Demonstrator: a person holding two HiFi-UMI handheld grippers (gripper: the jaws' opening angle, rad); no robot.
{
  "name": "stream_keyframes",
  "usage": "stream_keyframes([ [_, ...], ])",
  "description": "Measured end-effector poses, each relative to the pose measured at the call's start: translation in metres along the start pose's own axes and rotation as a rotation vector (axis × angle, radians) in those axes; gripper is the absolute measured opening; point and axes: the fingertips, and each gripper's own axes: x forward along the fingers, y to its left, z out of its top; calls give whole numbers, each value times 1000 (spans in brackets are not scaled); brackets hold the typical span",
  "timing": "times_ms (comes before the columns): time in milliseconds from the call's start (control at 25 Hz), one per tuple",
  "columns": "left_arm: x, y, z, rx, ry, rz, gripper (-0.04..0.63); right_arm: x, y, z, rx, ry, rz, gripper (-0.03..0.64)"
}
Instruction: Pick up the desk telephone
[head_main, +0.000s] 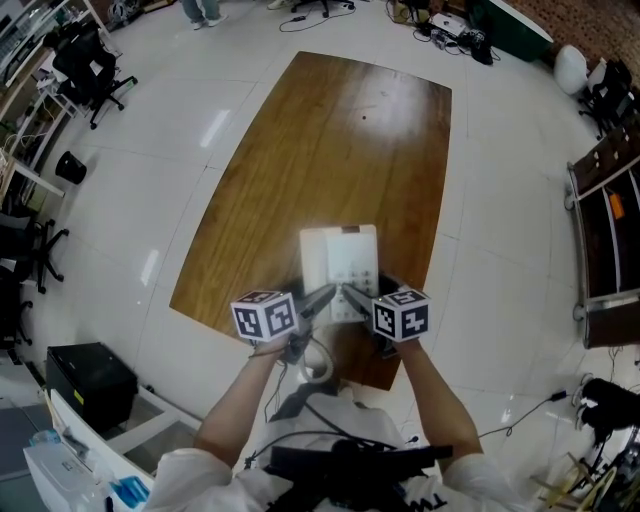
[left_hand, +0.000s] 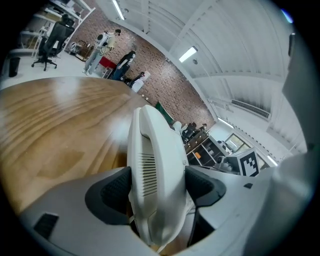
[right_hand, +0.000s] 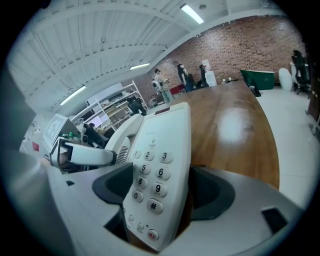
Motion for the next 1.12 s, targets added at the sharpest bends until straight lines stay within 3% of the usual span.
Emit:
stream_keyframes([
  [360, -21, -25, 22, 74, -80, 20, 325, -20, 17, 22, -34, -89, 19, 356],
  [760, -64, -78, 61, 166, -225, -1, 321, -71, 54, 67, -115, -271, 40, 356],
  [1000, -85, -119, 78, 300, -275, -15, 319, -103, 70, 79, -90, -393, 63, 356],
  [1120, -90, -124, 72, 317, -273, -20, 319, -109, 73, 74, -89, -404, 56, 356],
])
